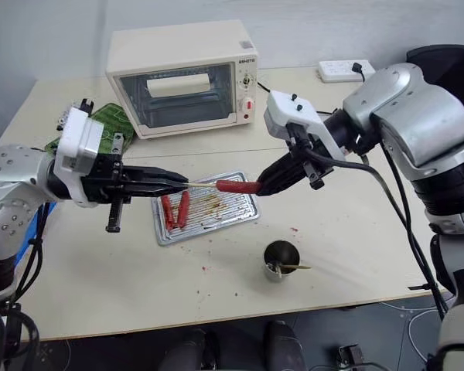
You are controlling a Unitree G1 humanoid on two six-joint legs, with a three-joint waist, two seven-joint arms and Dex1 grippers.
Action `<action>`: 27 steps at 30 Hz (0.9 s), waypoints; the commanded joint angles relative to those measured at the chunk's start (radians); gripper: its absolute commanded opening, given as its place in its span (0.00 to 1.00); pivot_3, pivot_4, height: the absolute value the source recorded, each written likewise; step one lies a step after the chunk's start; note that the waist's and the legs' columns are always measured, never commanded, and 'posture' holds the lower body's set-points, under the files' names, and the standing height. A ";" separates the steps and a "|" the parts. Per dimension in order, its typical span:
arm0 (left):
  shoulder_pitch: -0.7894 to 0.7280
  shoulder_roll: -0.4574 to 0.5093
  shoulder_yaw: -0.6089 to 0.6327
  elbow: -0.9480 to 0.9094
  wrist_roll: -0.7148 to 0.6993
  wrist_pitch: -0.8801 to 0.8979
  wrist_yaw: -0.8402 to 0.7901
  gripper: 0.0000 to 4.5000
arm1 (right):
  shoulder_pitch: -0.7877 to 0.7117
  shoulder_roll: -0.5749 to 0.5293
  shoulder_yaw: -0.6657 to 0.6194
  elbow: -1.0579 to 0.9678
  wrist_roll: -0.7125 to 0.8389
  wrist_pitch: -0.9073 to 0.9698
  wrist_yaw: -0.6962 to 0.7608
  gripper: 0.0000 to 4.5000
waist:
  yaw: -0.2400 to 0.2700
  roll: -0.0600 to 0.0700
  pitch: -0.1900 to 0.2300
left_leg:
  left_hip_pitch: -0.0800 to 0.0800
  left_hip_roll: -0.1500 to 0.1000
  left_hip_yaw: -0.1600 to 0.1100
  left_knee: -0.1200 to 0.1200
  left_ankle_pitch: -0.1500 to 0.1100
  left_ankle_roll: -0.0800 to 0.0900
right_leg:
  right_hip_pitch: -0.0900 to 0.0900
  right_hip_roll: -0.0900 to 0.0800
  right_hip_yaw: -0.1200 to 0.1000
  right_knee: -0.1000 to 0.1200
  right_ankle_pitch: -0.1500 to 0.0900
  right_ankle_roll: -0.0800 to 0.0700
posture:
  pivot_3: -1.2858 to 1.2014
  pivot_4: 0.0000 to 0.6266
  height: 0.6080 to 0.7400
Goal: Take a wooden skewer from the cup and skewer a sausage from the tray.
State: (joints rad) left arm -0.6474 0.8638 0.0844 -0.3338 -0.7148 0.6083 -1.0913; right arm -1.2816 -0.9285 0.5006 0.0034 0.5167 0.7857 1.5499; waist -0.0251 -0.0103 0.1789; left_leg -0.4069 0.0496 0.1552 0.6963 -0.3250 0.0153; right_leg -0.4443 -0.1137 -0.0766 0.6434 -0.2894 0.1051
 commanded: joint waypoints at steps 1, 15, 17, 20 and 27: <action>0.009 0.002 0.014 -0.004 0.015 -0.014 0.007 0.00 | -0.038 0.024 -0.065 -0.053 0.006 -0.011 0.052 0.19 | -0.003 0.000 0.000 | 0.000 0.000 0.000 0.000 0.000 0.000 | 0.000 0.000 0.000 0.000 0.000 0.000 | 0.52 0.24 1.00; 0.482 -0.047 0.551 -0.299 0.013 0.134 0.456 0.00 | -0.022 0.049 -0.321 0.088 -0.006 0.145 -0.160 0.63 | -0.002 0.000 0.000 | 0.000 0.002 -0.001 0.000 -0.001 0.001 | 0.000 -0.001 0.001 0.000 0.000 0.000 | 0.52 0.24 1.00; 0.557 -0.075 0.668 -0.320 0.038 0.158 0.527 0.00 | -0.007 0.062 -0.355 0.063 0.011 0.160 -0.185 0.77 | -0.002 0.000 0.000 | 0.000 0.004 -0.002 0.000 -0.001 0.001 | 0.000 -0.001 0.001 0.000 0.000 0.000 | 0.52 0.24 1.00; 0.660 -0.115 0.821 -0.324 0.048 0.169 0.578 0.00 | -0.024 0.092 -0.408 0.052 0.057 0.220 -0.228 0.99 | -0.006 0.000 0.000 | 0.000 0.005 -0.001 -0.001 0.000 0.001 | 0.000 -0.001 0.001 0.000 0.000 0.000 | 0.52 0.24 1.00; 0.926 -0.188 1.020 -0.138 0.174 -0.008 0.532 0.00 | -0.031 0.128 -0.471 -0.022 0.181 0.321 -0.248 1.00 | -0.005 -0.001 0.000 | 0.001 0.006 -0.001 -0.001 -0.002 0.000 | 0.000 0.000 0.000 0.000 -0.001 -0.002 | 0.52 0.24 1.00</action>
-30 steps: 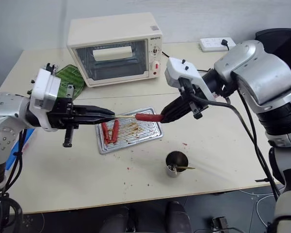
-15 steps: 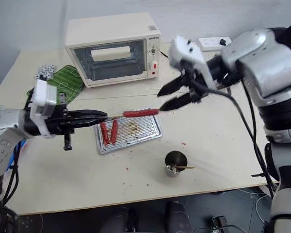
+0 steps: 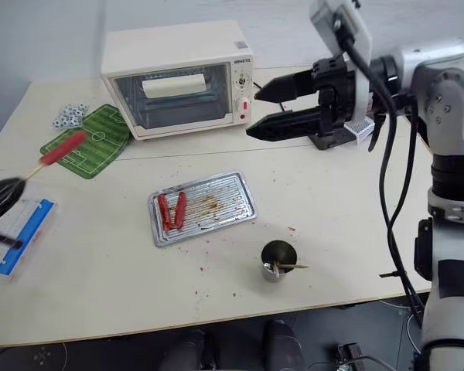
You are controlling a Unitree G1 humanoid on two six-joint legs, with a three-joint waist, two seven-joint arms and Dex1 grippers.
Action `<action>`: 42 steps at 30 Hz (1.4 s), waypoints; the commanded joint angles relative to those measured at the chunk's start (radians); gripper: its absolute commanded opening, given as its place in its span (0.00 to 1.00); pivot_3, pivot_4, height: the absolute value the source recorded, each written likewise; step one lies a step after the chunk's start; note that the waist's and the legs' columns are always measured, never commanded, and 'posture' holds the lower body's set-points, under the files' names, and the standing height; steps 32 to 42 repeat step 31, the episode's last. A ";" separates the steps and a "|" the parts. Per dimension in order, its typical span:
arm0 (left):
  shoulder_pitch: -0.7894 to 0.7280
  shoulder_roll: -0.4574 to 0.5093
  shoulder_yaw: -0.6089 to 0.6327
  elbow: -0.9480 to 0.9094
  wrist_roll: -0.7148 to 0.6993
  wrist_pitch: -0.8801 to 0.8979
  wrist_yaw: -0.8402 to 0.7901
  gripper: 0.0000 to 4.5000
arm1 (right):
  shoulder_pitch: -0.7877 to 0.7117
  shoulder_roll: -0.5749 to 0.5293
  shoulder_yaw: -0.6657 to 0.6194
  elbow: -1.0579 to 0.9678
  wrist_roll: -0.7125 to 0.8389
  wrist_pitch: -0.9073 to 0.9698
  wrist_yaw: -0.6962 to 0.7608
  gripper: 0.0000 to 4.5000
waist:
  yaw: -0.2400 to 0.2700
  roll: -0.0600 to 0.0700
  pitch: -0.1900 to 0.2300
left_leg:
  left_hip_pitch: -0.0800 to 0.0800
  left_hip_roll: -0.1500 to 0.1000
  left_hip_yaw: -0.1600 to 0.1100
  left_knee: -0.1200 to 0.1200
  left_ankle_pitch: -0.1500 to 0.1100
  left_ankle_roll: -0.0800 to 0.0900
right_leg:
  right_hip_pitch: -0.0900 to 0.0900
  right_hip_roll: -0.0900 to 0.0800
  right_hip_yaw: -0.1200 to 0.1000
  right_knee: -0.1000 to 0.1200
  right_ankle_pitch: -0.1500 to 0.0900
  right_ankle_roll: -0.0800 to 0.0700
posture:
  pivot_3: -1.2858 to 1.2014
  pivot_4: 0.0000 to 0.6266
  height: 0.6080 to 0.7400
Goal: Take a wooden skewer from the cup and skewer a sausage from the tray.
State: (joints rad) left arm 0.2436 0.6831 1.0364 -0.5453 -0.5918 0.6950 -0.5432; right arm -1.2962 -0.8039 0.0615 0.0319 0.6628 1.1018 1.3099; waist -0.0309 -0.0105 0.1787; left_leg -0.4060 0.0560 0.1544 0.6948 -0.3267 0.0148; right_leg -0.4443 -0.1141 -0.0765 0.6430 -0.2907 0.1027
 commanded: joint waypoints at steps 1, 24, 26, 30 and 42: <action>0.051 -0.013 0.076 0.108 0.062 -0.122 -0.019 0.00 | -0.014 0.008 -0.030 -0.053 0.038 0.003 -0.015 1.00 | 0.002 -0.001 -0.001 | 0.000 0.000 0.000 0.000 0.000 0.000 | 0.000 0.000 0.000 0.000 0.000 0.000 | 0.52 0.24 1.00; 0.250 -0.082 0.181 0.233 -0.029 -0.191 -0.060 0.71 | -0.026 0.049 0.046 0.096 -0.035 -0.113 0.007 1.00 | -0.029 -0.005 -0.003 | 0.000 0.005 0.002 -0.001 -0.004 -0.002 | -0.001 -0.002 -0.001 -0.002 -0.001 -0.002 | 0.52 0.24 1.00; 0.336 -0.106 0.235 0.205 -0.083 -0.169 -0.107 0.71 | -0.031 0.055 0.055 0.113 -0.047 -0.130 0.020 1.00 | -0.031 -0.005 -0.003 | 0.001 0.006 0.003 -0.001 -0.005 -0.002 | -0.001 -0.002 -0.001 -0.002 -0.001 -0.002 | 0.52 0.24 1.00; 0.467 -0.131 0.338 0.229 -0.163 -0.152 -0.166 0.71 | -0.038 0.062 0.060 0.132 -0.062 -0.141 0.045 1.00 | -0.031 -0.005 -0.003 | 0.002 0.007 0.004 -0.001 -0.006 -0.003 | -0.002 -0.001 -0.001 -0.006 -0.003 -0.005 | 0.52 0.24 1.00; 0.488 -0.131 0.353 0.242 -0.173 -0.154 -0.174 0.71 | -0.038 0.063 0.063 0.136 -0.066 -0.145 0.052 1.00 | -0.031 -0.005 -0.003 | 0.002 0.008 0.004 -0.001 -0.006 -0.004 | -0.002 -0.001 -0.001 -0.006 -0.003 -0.005 | 0.52 0.24 1.00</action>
